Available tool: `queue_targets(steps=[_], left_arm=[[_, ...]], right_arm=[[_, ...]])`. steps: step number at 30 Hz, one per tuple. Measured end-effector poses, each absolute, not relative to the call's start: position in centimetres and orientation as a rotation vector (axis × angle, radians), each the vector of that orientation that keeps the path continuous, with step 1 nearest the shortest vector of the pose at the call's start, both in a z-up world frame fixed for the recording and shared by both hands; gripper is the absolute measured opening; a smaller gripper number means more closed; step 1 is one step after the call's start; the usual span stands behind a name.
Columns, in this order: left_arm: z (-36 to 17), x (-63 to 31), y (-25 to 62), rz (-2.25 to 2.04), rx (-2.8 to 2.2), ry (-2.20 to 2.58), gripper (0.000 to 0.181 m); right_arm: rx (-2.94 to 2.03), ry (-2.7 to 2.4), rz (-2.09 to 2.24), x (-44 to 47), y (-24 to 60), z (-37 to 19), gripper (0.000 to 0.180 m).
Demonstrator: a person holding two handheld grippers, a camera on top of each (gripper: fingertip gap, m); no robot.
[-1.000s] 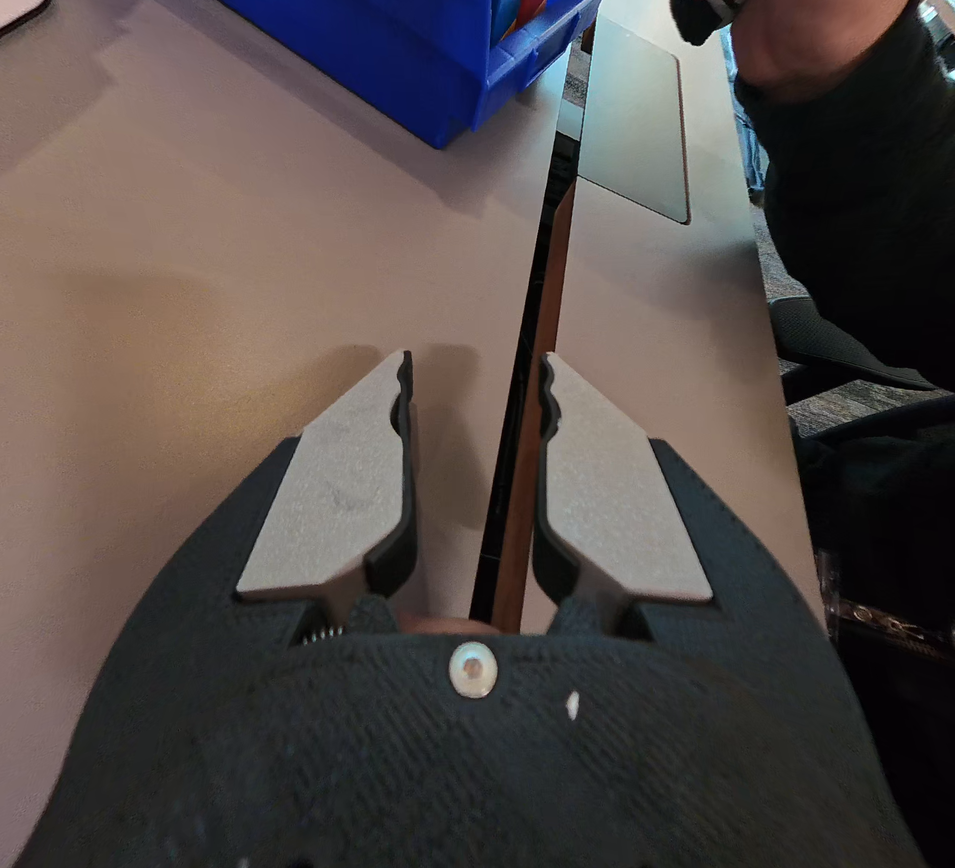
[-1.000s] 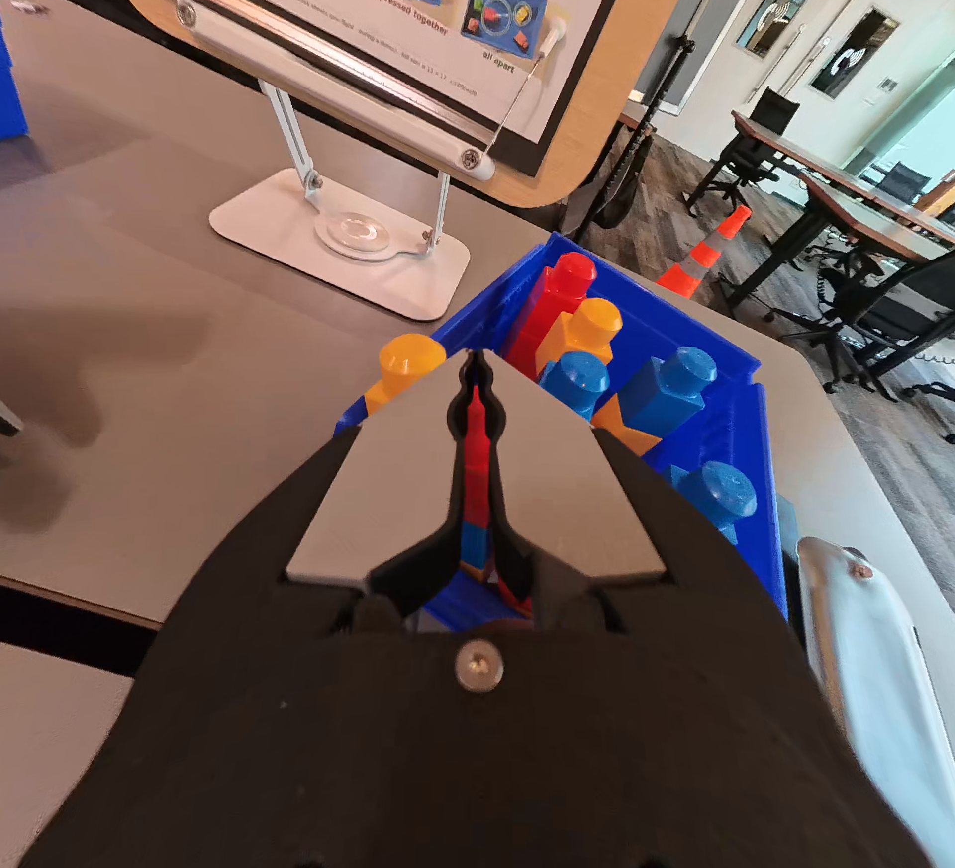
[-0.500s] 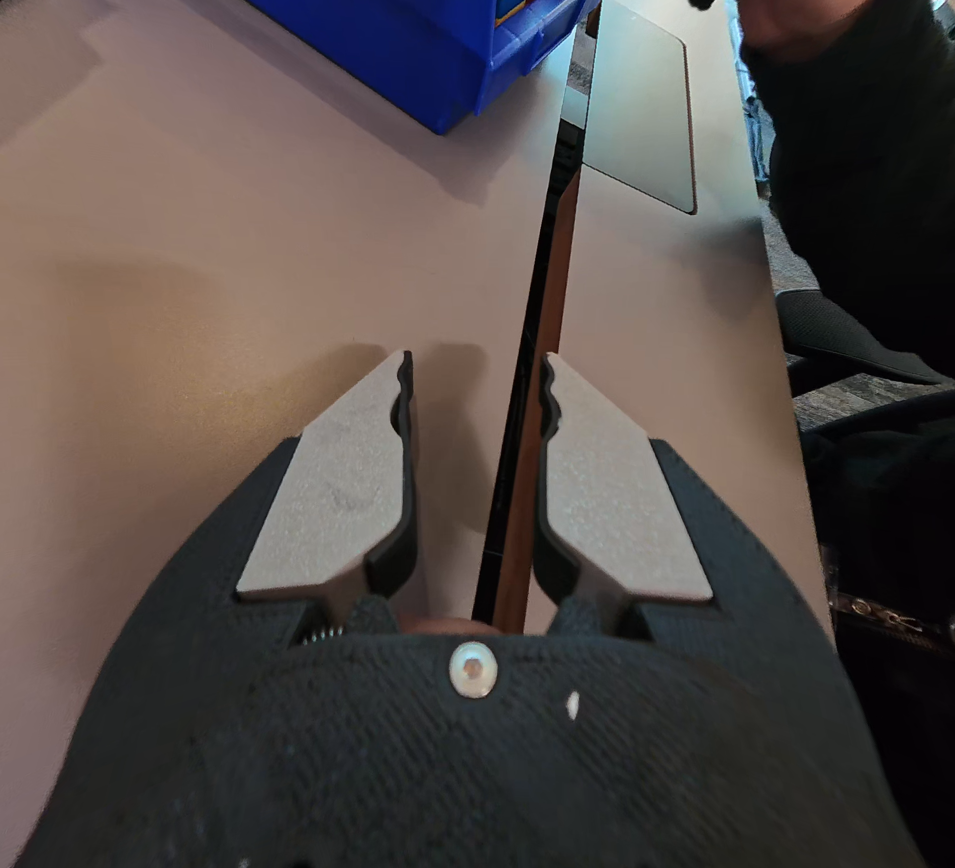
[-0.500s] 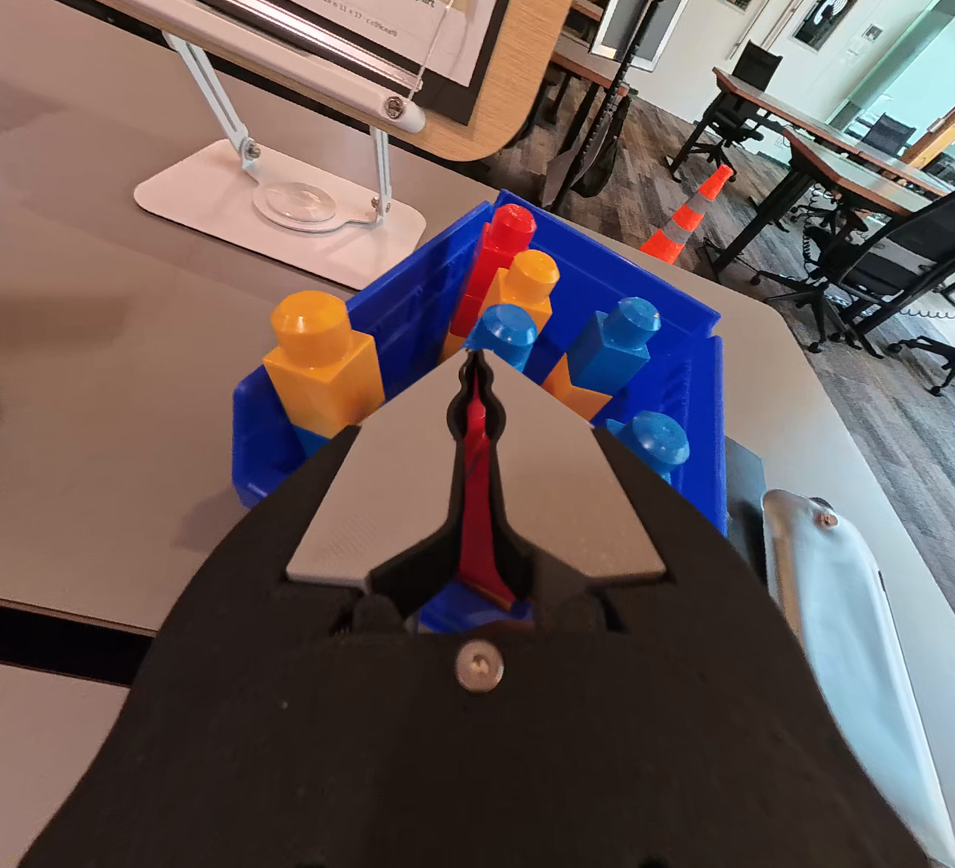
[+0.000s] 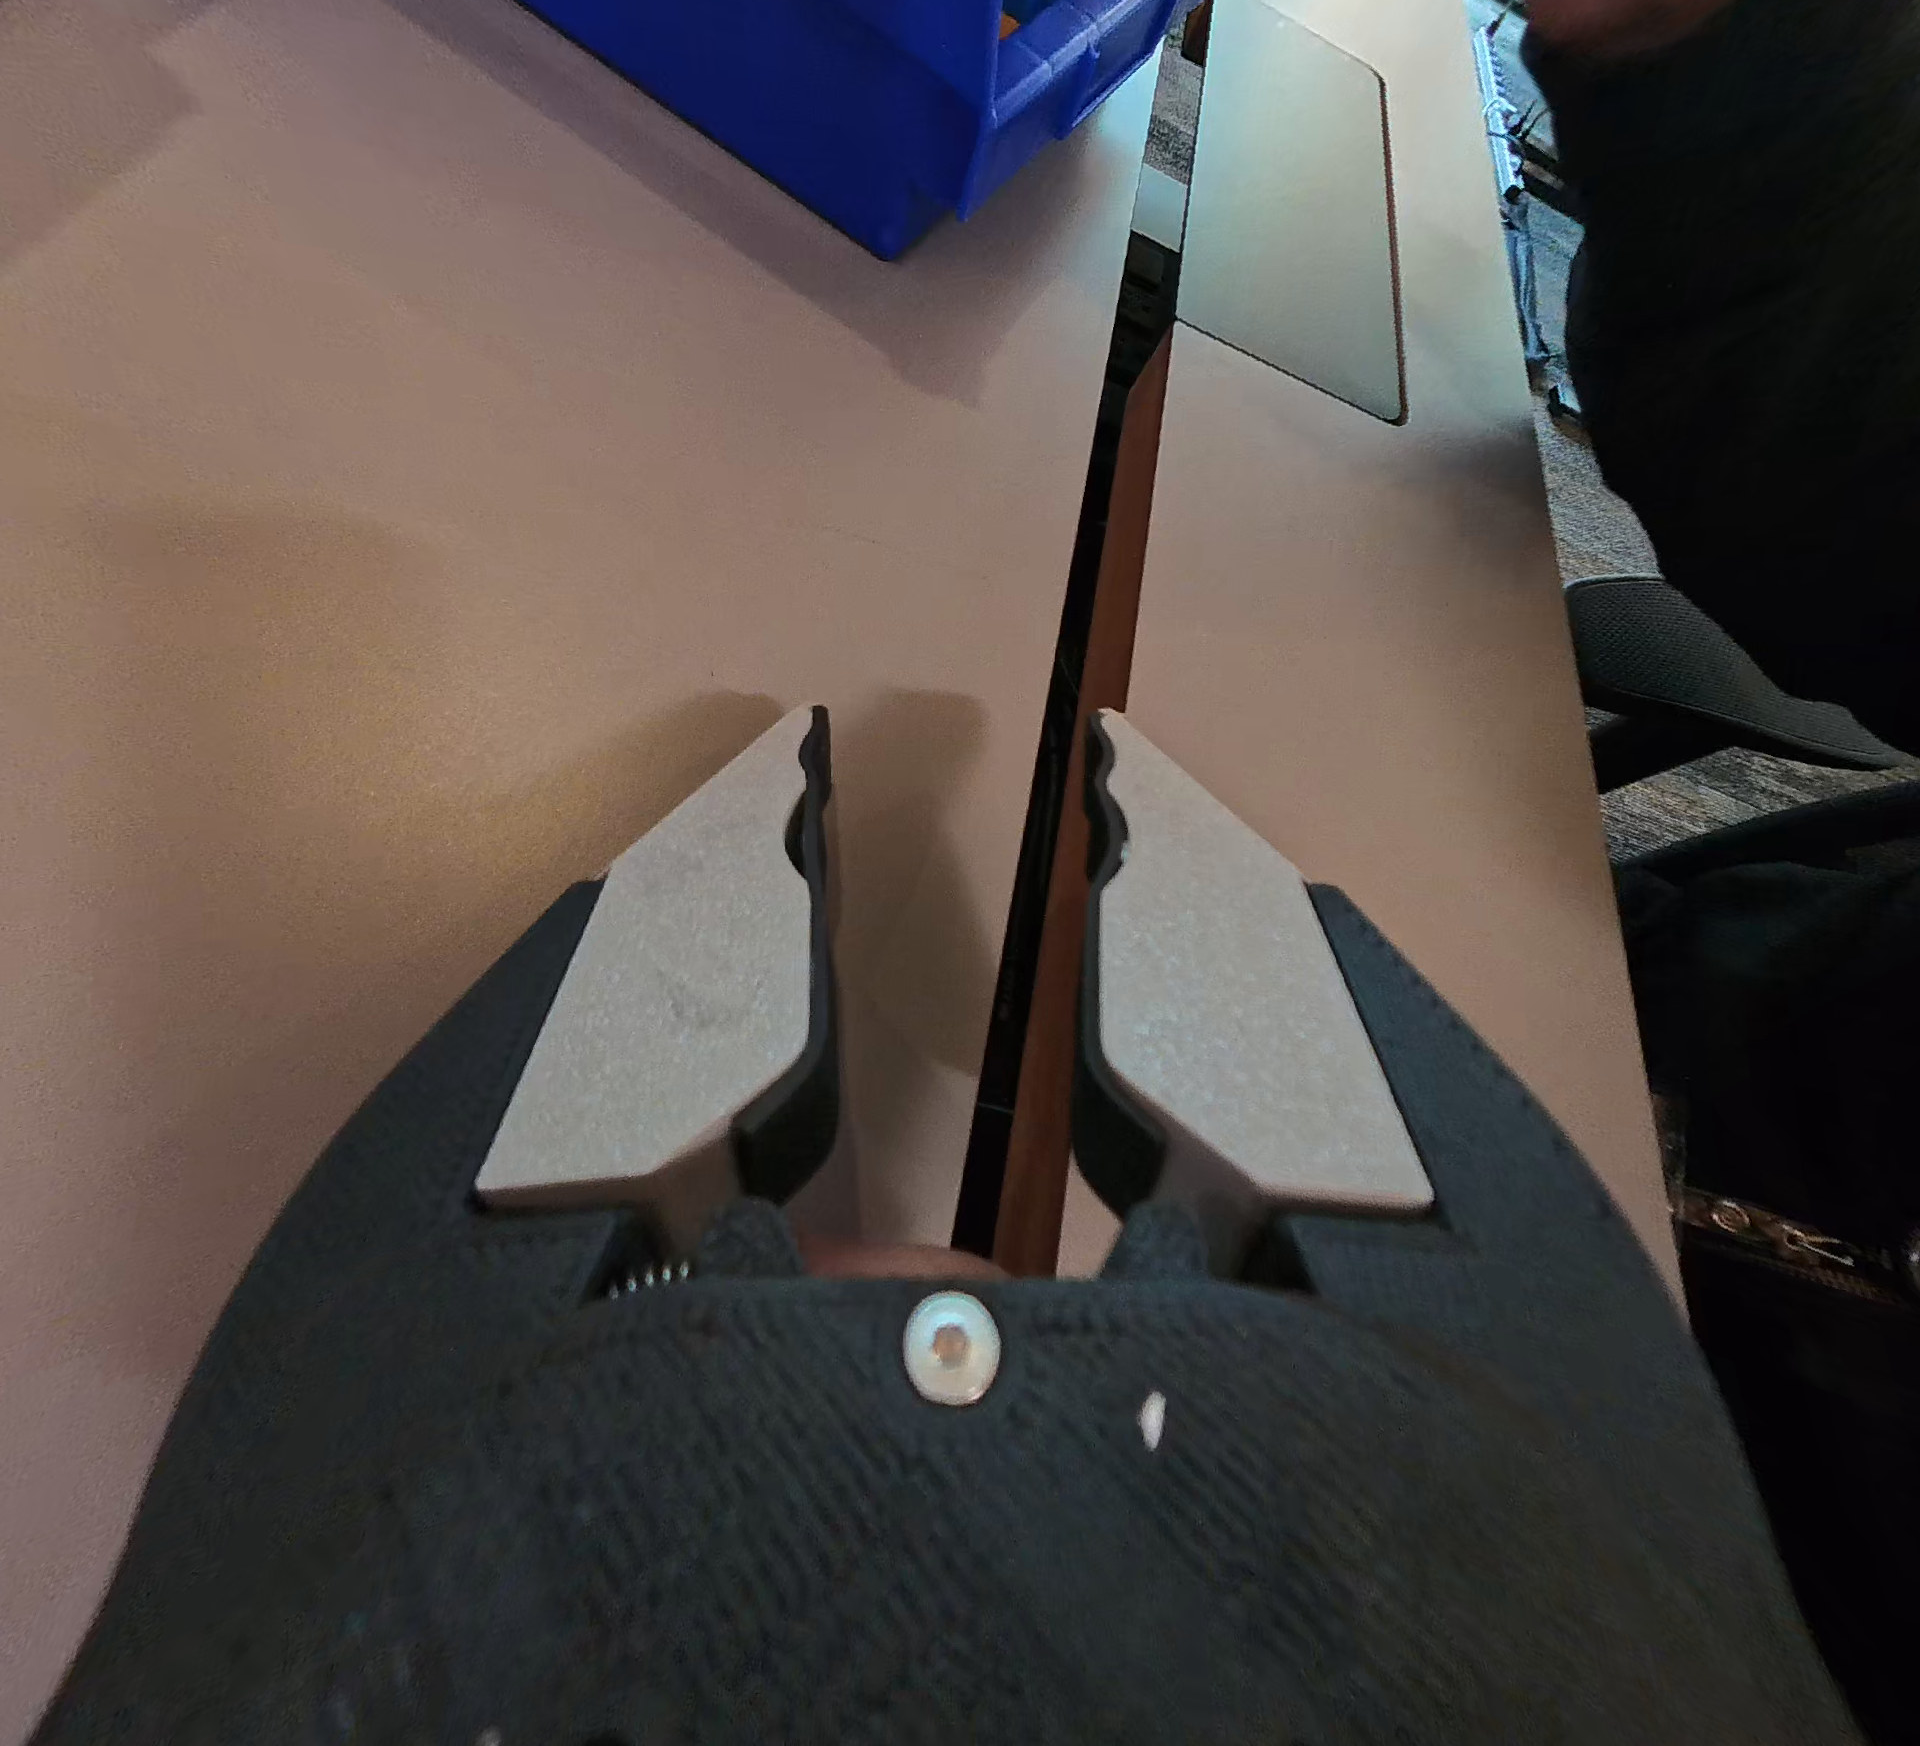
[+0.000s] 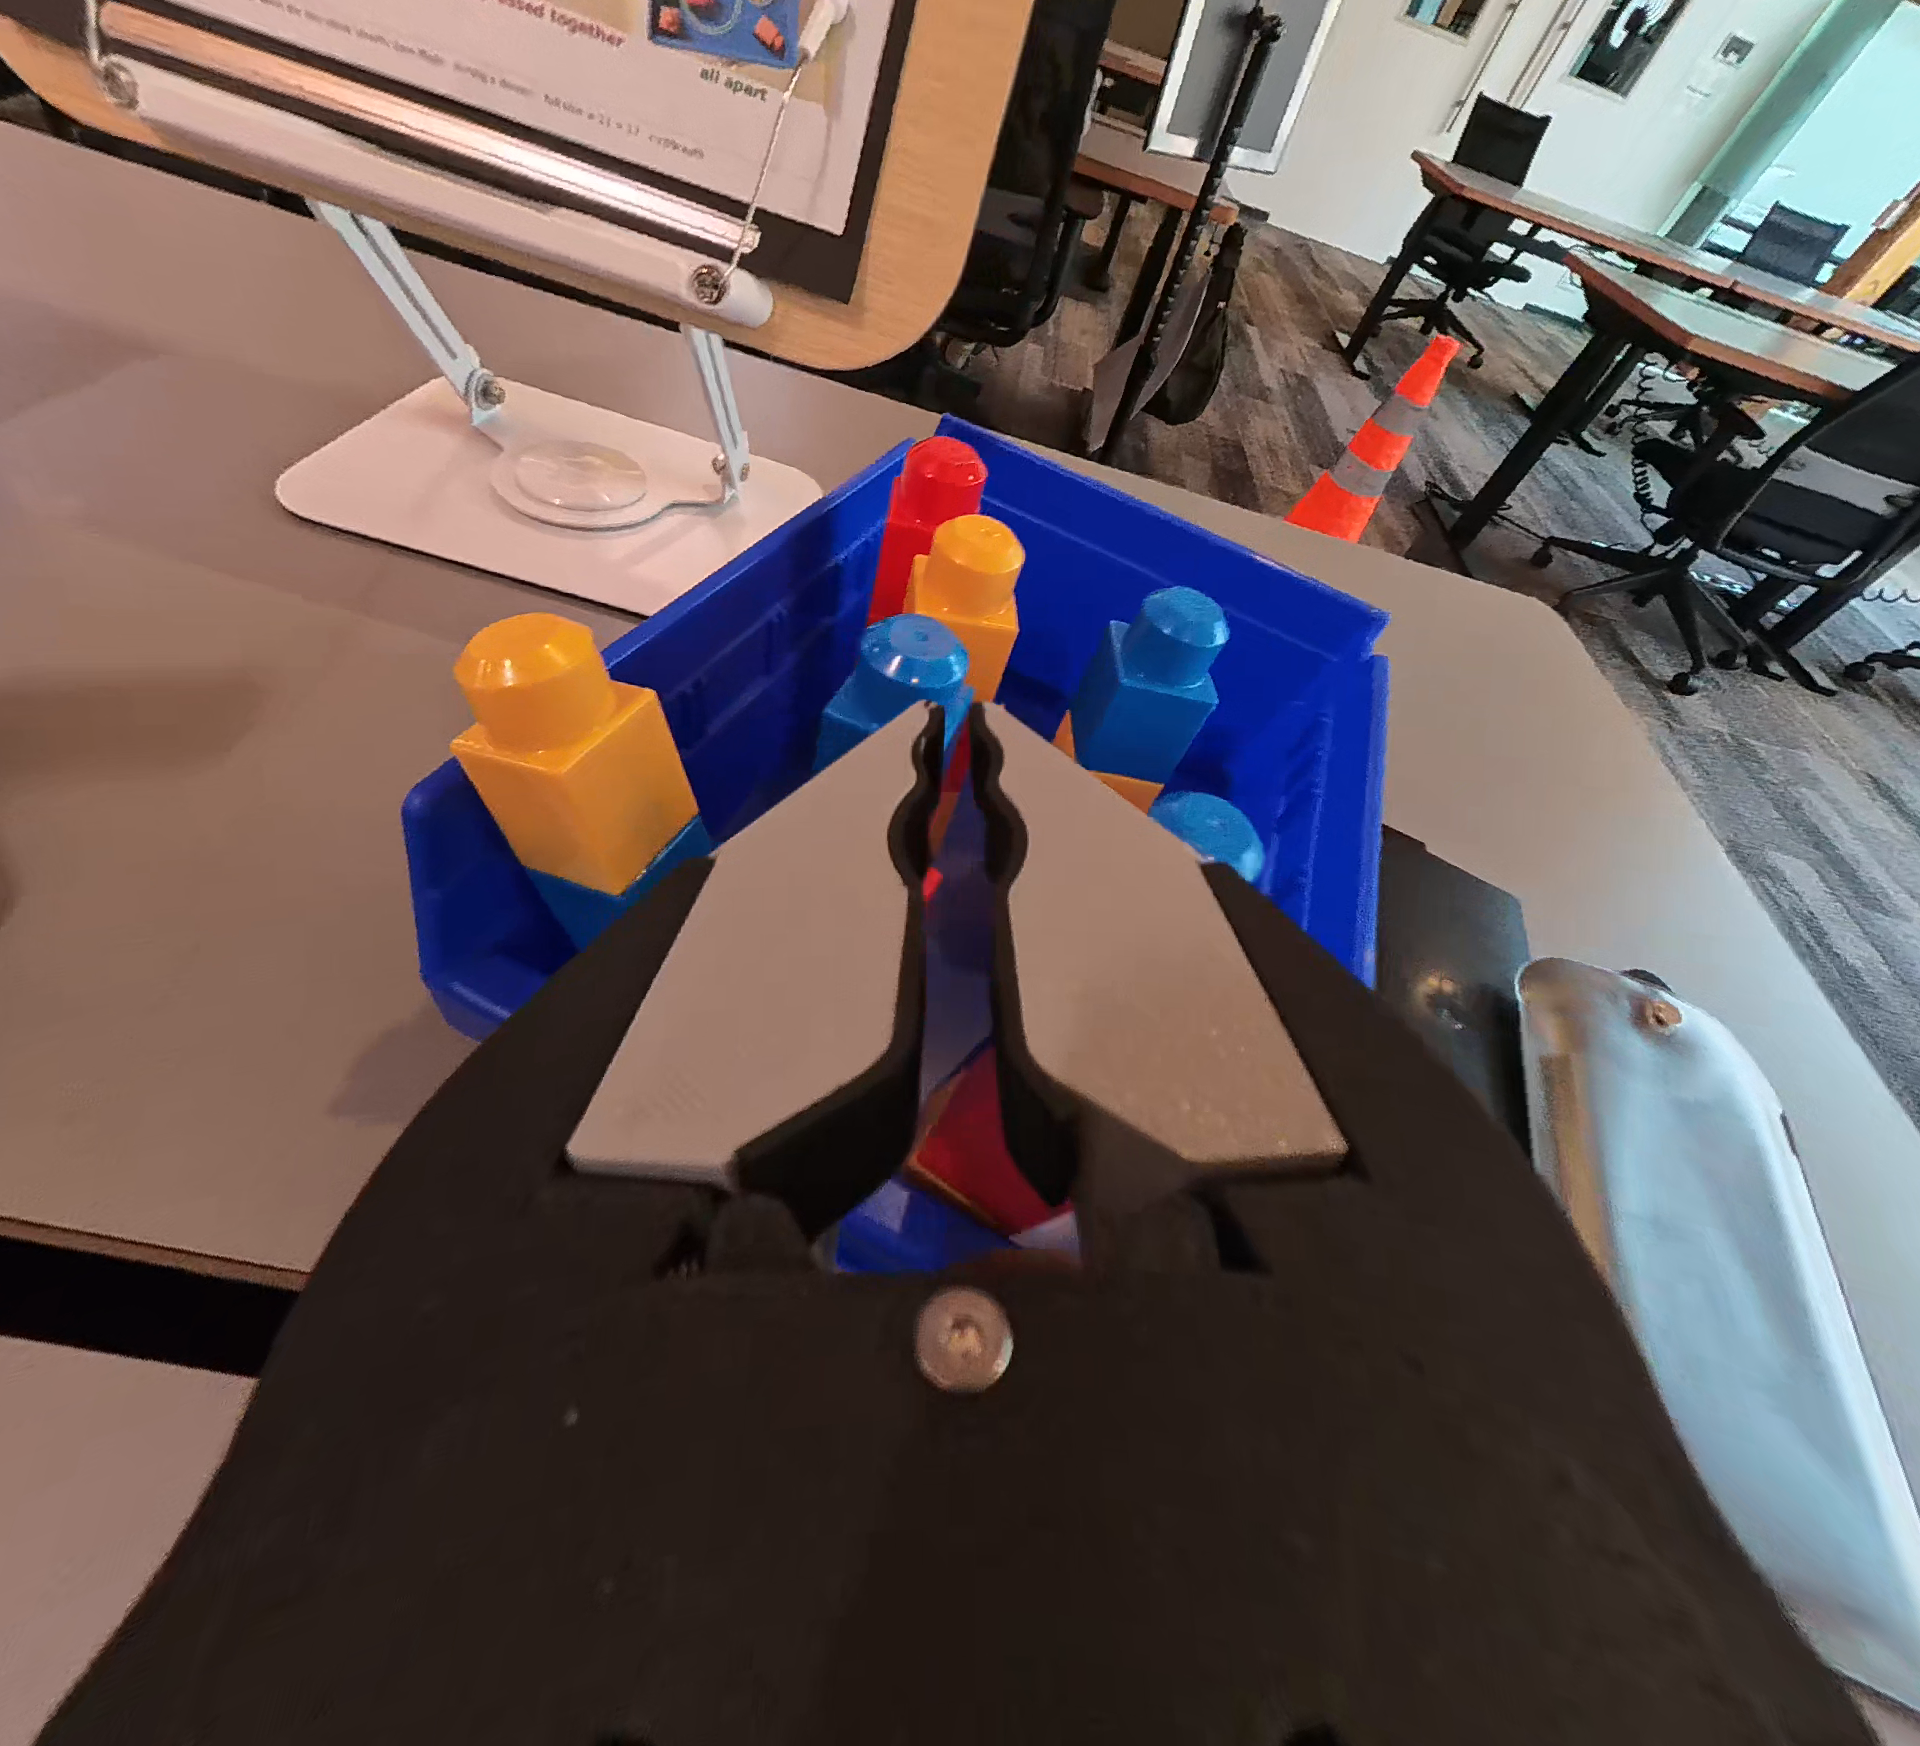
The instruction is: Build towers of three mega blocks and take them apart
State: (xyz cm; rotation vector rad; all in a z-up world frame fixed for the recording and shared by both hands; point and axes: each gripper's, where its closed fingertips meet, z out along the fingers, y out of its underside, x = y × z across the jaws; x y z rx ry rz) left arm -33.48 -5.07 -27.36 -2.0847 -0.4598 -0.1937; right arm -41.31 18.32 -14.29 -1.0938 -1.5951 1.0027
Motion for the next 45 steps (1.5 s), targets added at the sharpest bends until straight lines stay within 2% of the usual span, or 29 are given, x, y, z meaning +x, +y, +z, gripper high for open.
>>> queue_targets(steps=[8,24,39,45], left_arm=[[-27.5,-33.4,-5.0,-0.193,-2.091,-0.456,0.048],[-27.4,-33.5,-5.0,-0.195,-2.088,-0.461,0.047],[-27.6,-33.3,-4.8,-0.199,-2.101,-0.455,0.048],[-27.5,-33.7,-4.9,-0.160,-2.098,-0.464,0.047]], right_arm=[[-1.163,-1.567,1.060,-40.7,20.1,-14.5,0.006],[-0.977,-1.820,0.986,-43.3,9.3,-15.9,0.000],[-1.046,-1.790,0.979,-43.1,11.9,-16.1,0.000],[-1.035,-1.736,1.018,-42.4,11.7,-15.1,0.011]])
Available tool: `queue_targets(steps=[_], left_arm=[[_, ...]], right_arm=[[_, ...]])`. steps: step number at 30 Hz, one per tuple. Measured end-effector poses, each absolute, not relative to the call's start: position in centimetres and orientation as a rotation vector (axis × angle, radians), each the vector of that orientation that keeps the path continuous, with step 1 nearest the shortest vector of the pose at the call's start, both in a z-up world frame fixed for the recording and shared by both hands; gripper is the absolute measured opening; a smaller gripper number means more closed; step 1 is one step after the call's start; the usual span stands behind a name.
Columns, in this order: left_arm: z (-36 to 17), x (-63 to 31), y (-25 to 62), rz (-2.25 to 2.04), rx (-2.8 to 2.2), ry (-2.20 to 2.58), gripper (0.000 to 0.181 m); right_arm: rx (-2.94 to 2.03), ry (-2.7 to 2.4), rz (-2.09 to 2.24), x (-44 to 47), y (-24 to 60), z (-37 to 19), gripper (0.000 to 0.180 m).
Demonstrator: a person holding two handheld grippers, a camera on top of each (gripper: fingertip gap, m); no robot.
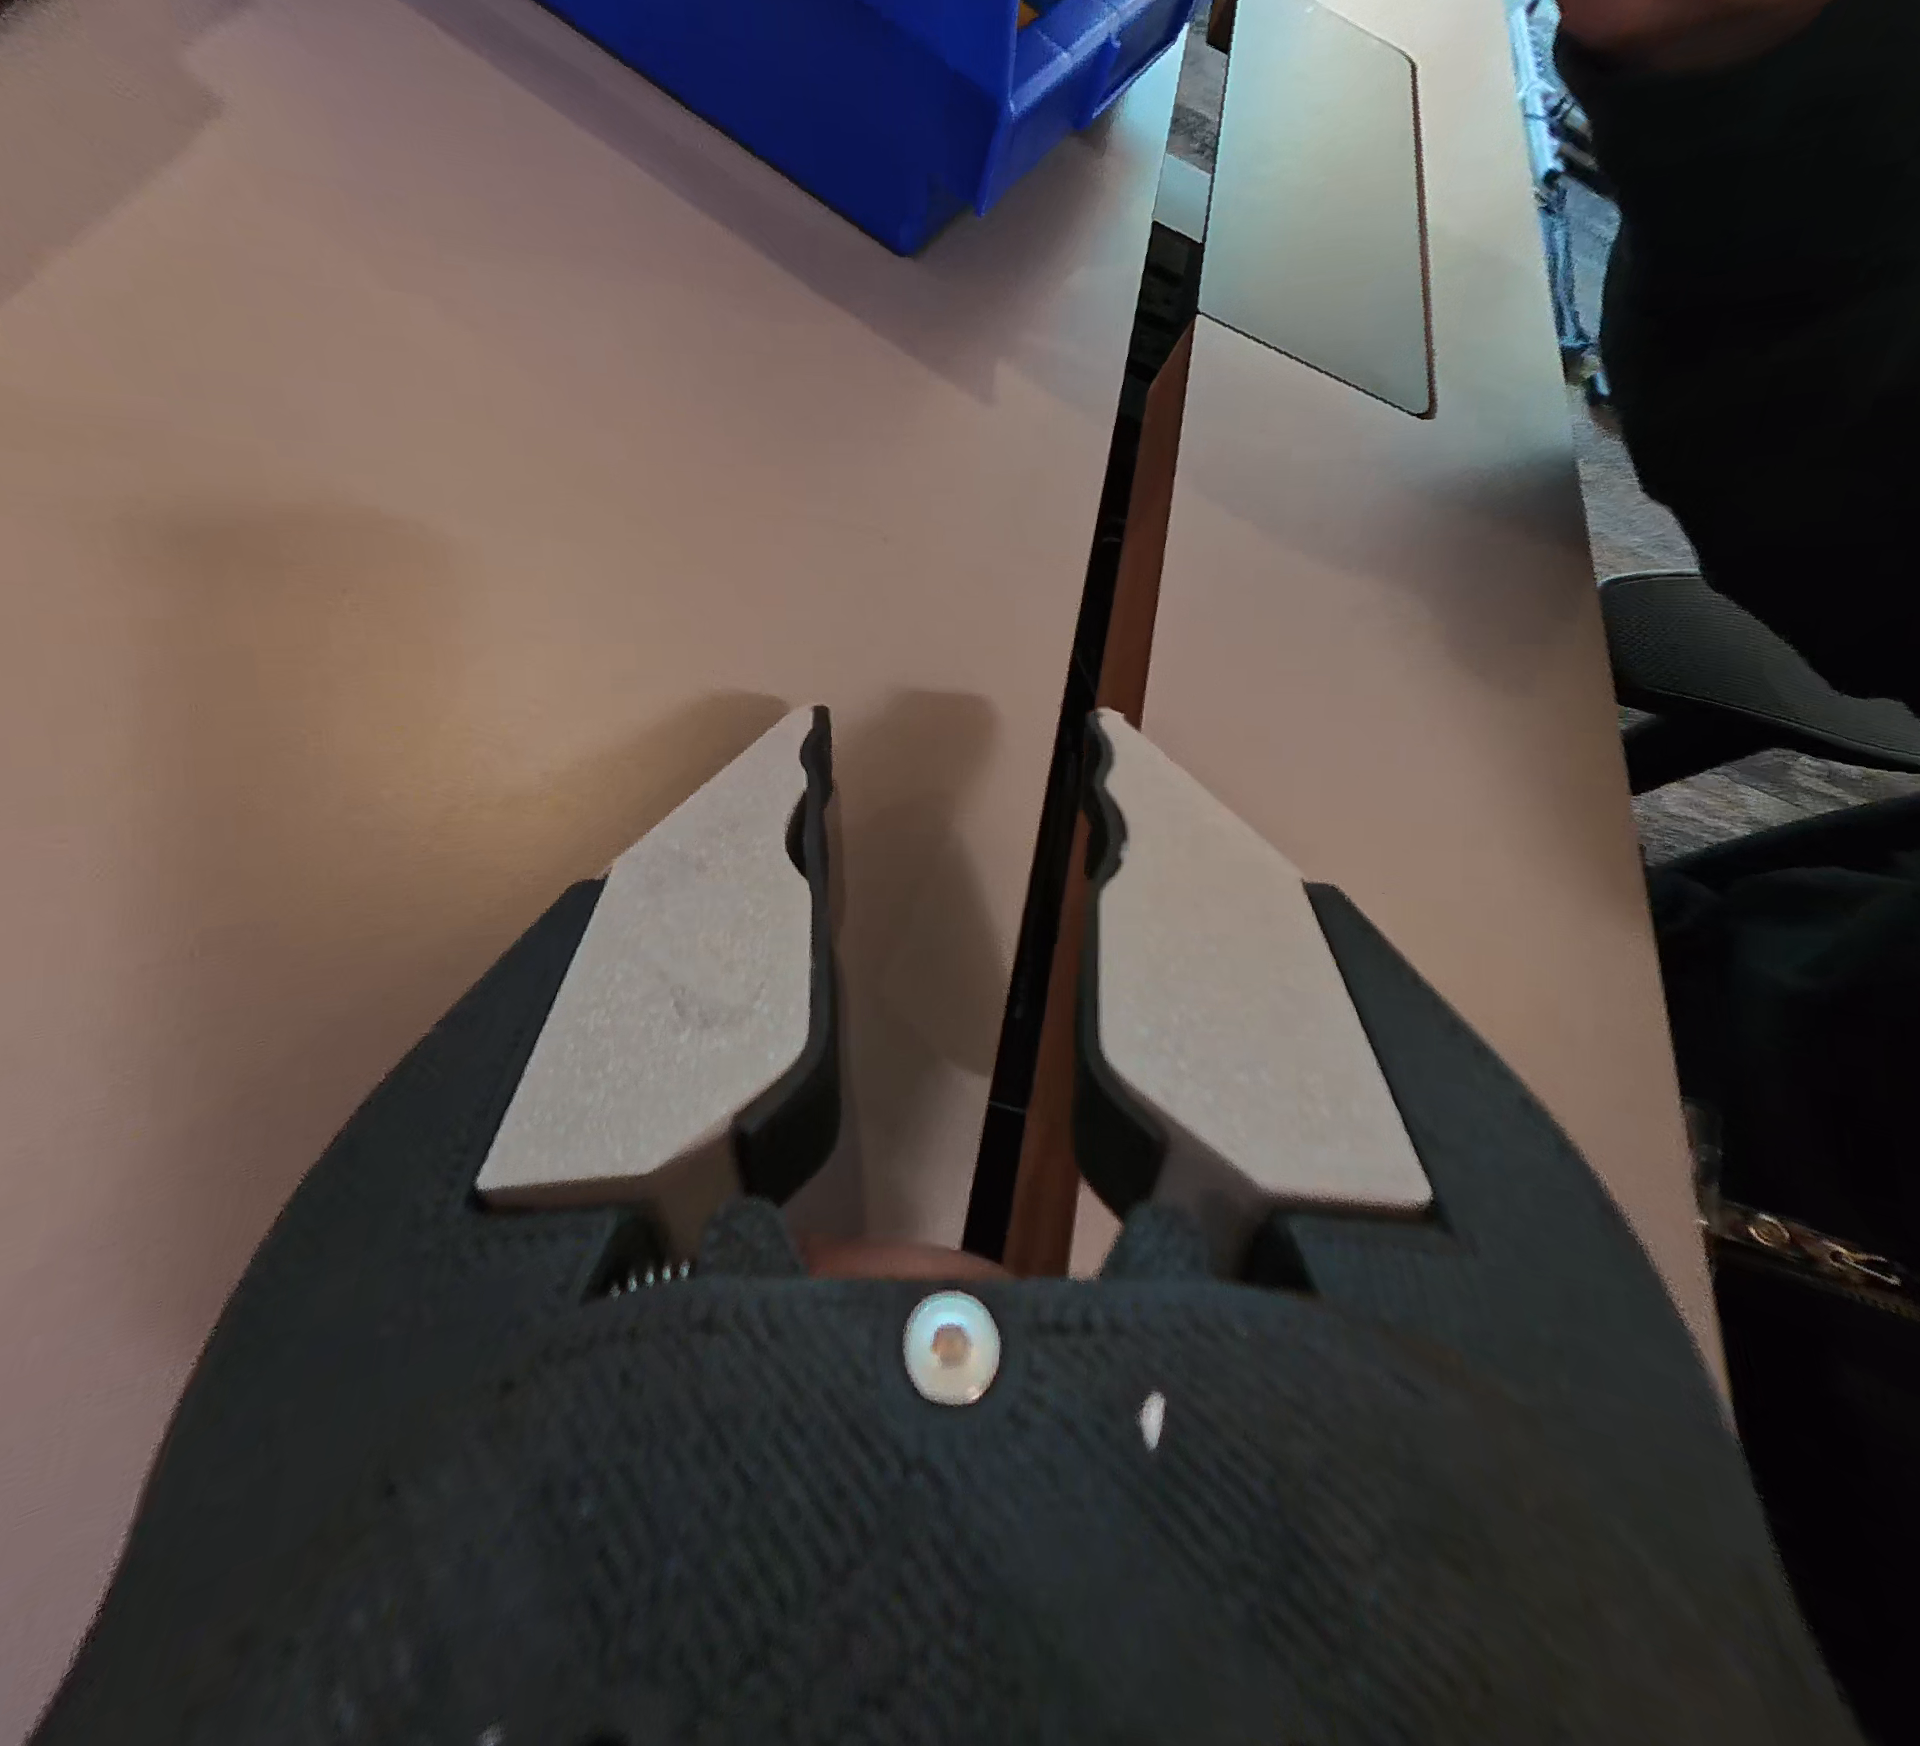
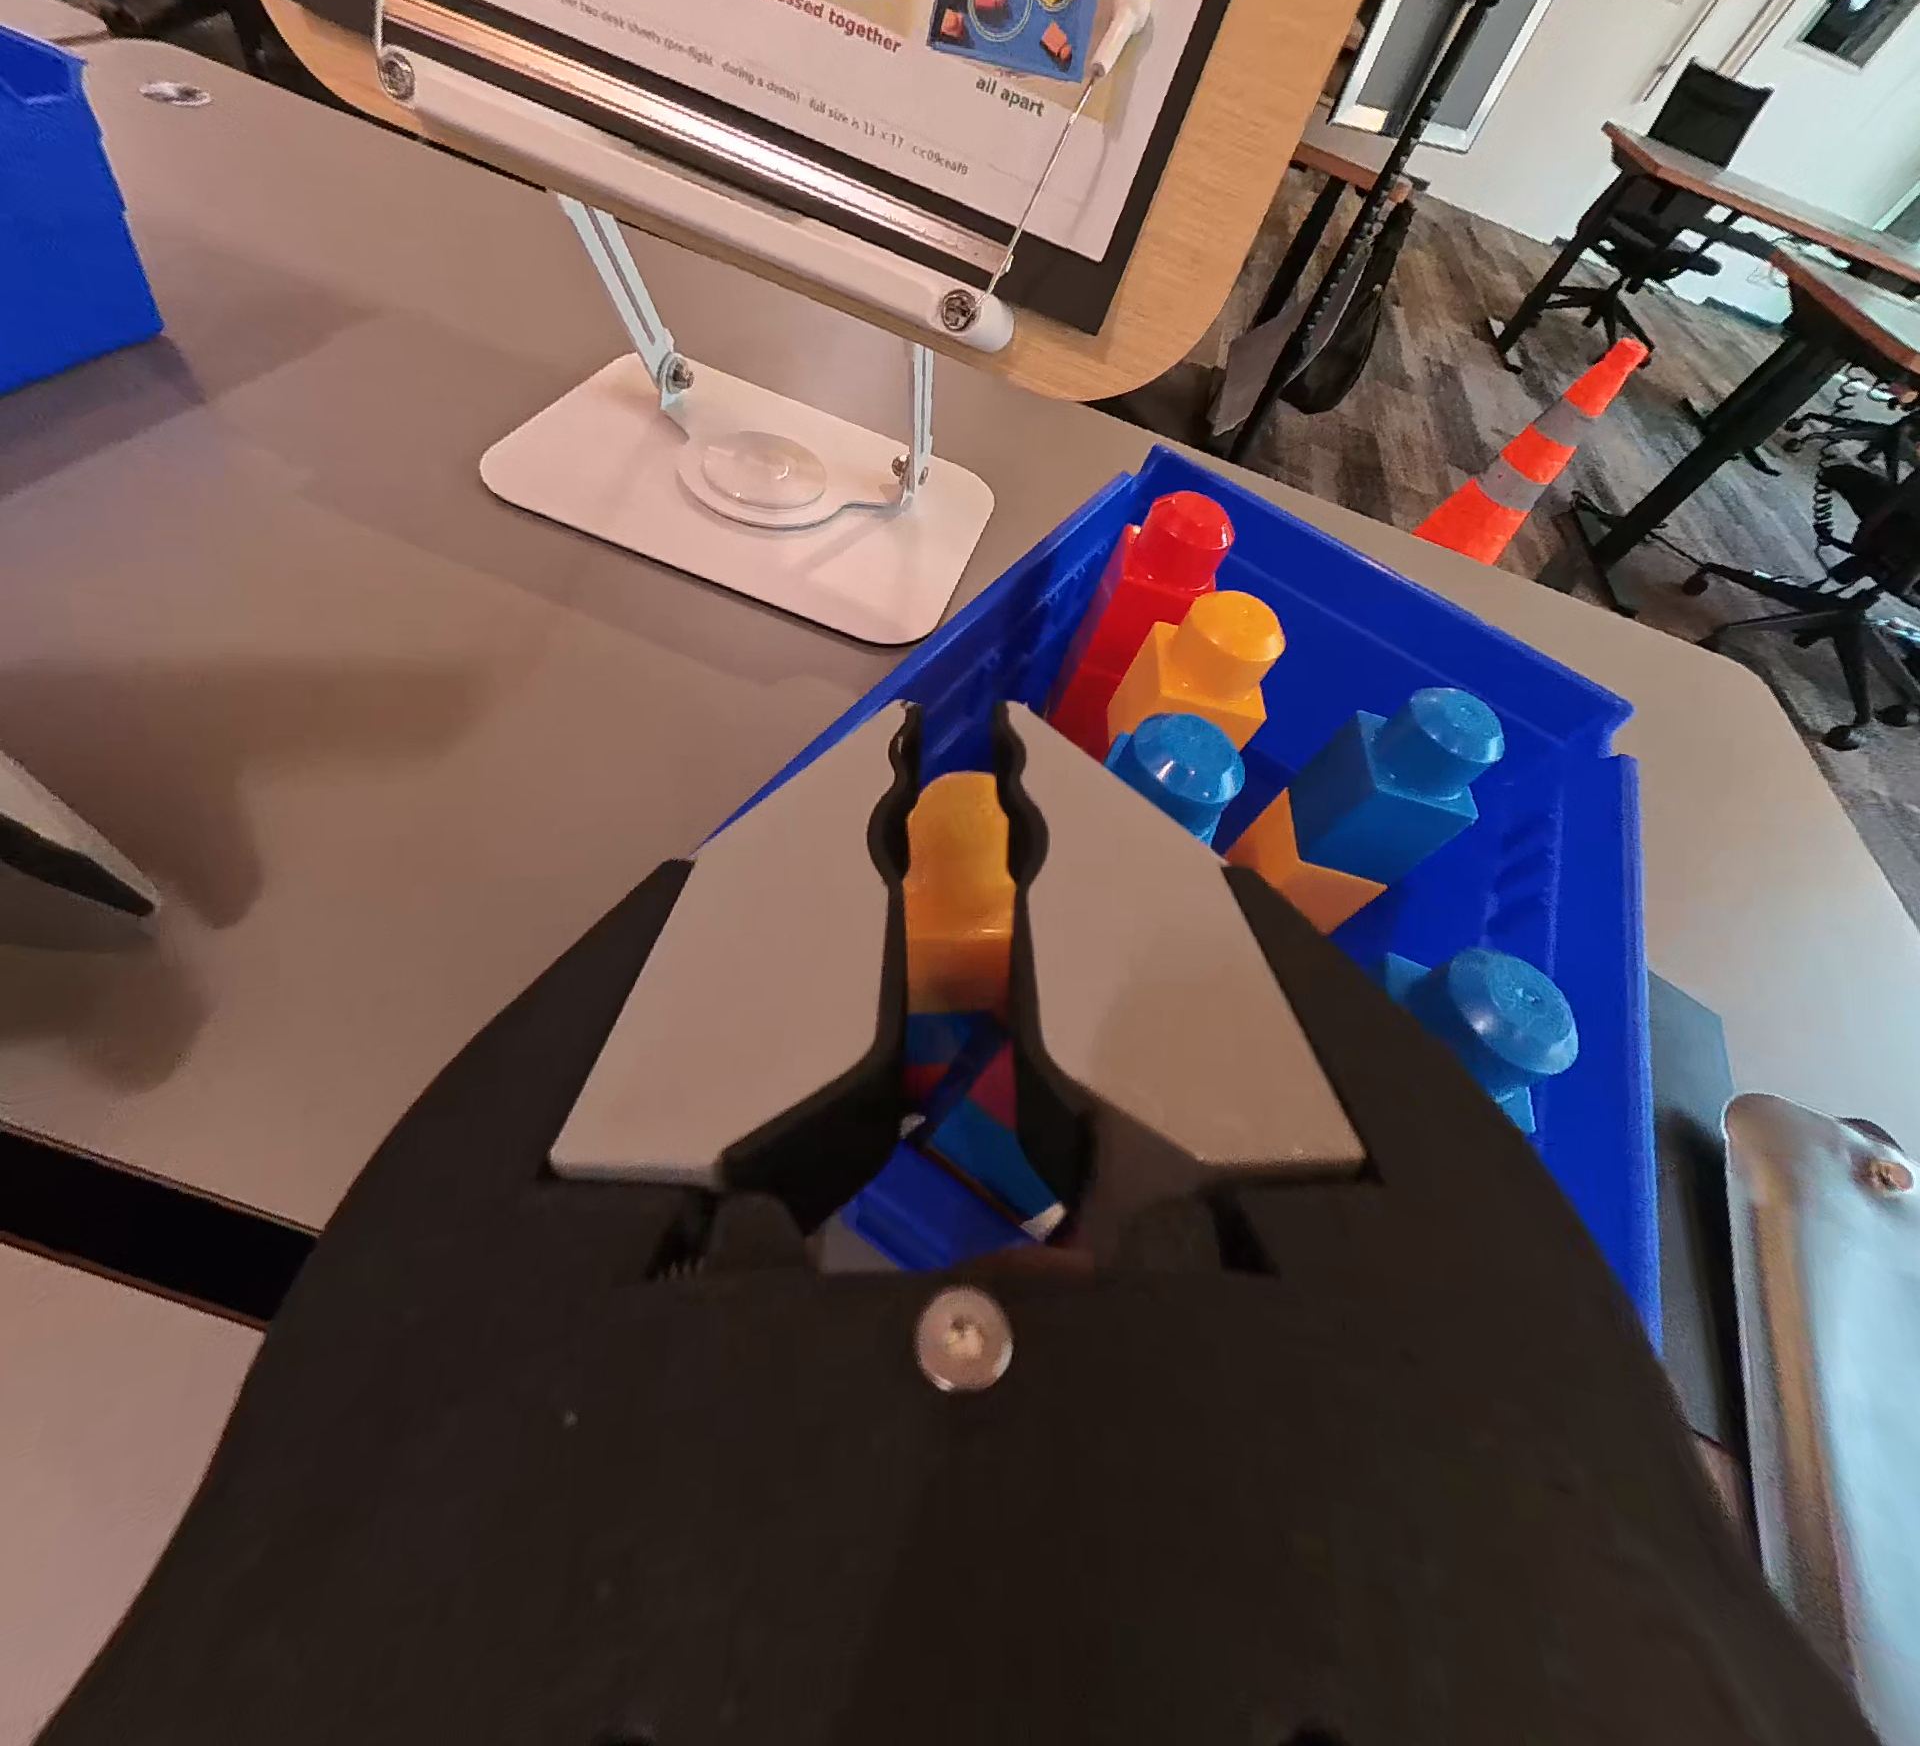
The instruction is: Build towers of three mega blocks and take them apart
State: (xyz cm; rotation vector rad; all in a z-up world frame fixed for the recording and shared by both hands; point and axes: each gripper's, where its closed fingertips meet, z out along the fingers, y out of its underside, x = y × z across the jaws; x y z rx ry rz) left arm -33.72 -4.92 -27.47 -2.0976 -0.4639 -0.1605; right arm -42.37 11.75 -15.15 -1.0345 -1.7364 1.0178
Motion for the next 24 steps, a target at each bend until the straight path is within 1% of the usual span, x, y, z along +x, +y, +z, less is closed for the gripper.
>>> queue_targets(steps=[3,6,8,14,16,19,22,24], left_arm=[[-27.0,-34.4,-5.0,-0.092,-2.084,-0.471,0.046],[-26.1,-35.7,-5.2,0.013,-2.048,-0.496,0.046],[-25.7,-36.8,-5.7,0.120,-2.039,-0.519,0.046],[-24.2,-39.1,-6.8,0.290,-1.954,-0.597,0.047],[-23.7,-41.0,-8.2,0.441,-1.919,-0.685,0.050],[-23.0,-42.8,-9.8,0.555,-1.841,-0.787,0.063],[-22.9,-44.1,-11.3,0.639,-1.791,-0.872,0.074],[-23.1,-44.9,-12.3,0.731,-1.785,-0.910,0.075]], right_arm=[[-1.022,-1.669,0.993,-42.0,11.5,-14.6,0.025],[-0.987,-1.640,1.032,-41.5,9.5,-14.0,0.038],[-0.973,-1.642,1.057,-41.4,7.8,-13.8,0.053],[-0.960,-1.672,1.229,-41.7,1.7,-13.6,0.072],[-0.974,-1.652,1.273,-42.5,0.0,-14.3,0.080],[-0.934,-1.639,1.249,-43.9,-2.4,-16.3,0.092],[-0.925,-1.713,1.173,-45.3,-4.5,-19.5,0.094],[-0.913,-1.733,1.118,-46.1,-4.9,-20.5,0.098]])
